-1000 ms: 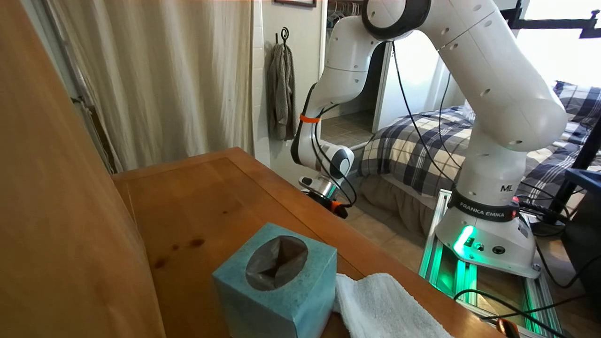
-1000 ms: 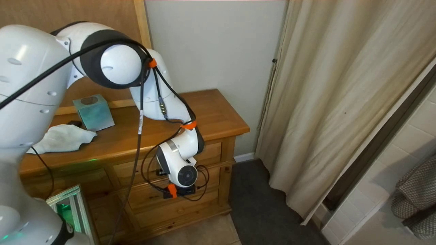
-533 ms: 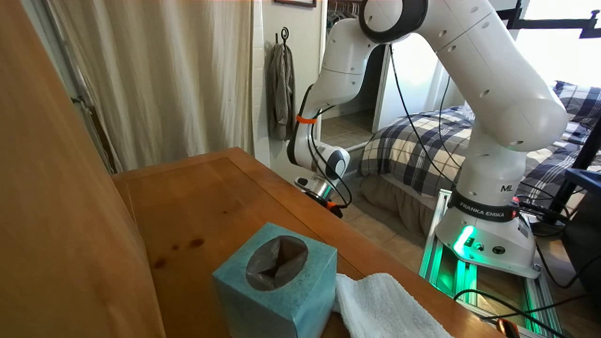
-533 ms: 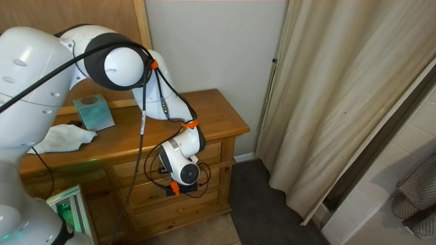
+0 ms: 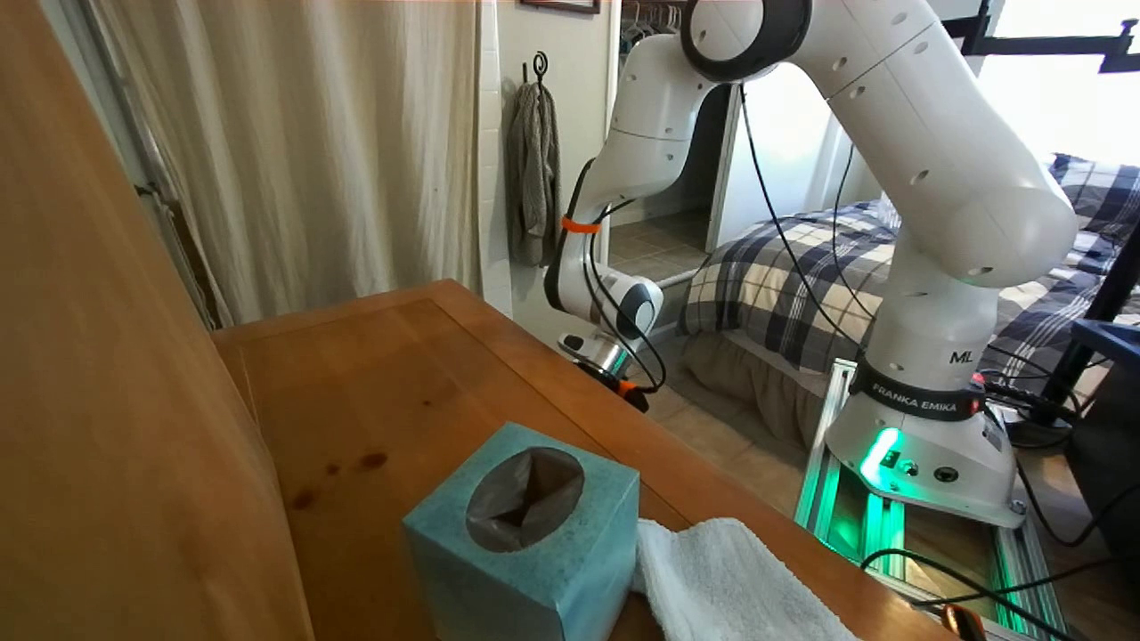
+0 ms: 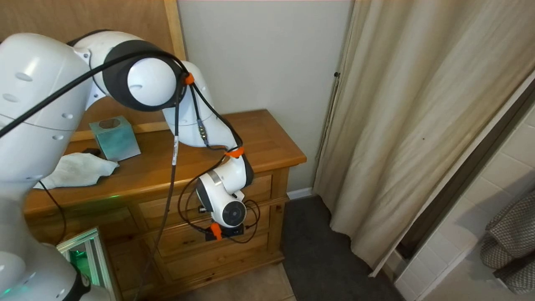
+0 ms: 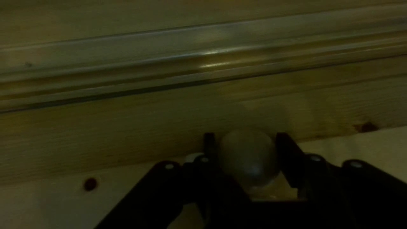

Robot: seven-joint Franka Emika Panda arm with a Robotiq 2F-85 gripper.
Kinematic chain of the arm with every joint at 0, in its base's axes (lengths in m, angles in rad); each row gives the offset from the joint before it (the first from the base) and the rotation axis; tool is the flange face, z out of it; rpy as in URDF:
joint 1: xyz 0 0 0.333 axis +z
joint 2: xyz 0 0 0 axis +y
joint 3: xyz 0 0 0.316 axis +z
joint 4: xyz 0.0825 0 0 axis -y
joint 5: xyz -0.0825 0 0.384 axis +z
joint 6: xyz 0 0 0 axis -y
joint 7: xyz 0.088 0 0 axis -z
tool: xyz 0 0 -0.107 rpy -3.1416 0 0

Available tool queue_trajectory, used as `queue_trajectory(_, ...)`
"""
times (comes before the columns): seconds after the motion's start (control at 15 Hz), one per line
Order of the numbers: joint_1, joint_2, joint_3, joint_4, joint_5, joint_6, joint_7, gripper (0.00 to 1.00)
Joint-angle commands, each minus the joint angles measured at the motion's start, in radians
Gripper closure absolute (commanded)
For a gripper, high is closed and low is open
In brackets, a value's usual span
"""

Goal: Open the first top drawer

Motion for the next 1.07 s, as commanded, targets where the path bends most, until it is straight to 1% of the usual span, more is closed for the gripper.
queue_trajectory(0.0,0.010,-0.035,-0.005,-0.023,0.017,-0.003,-0.042,0.75)
queue_trajectory(0.33,0.019,-0.093,-0.016,-0.064,0.011,0.037,-0.042,0.75)
queue_trajectory(0.47,0.024,-0.129,-0.031,-0.090,-0.001,0.081,-0.041,0.75)
queue_trajectory(0.73,0.034,-0.212,-0.059,-0.152,-0.028,0.207,-0.023,0.75)
queue_trajectory(0.93,0.033,-0.245,-0.068,-0.179,-0.054,0.283,-0.012,0.75)
queue_trajectory(1.0,0.061,-0.245,-0.100,-0.184,-0.047,0.289,-0.021,0.75)
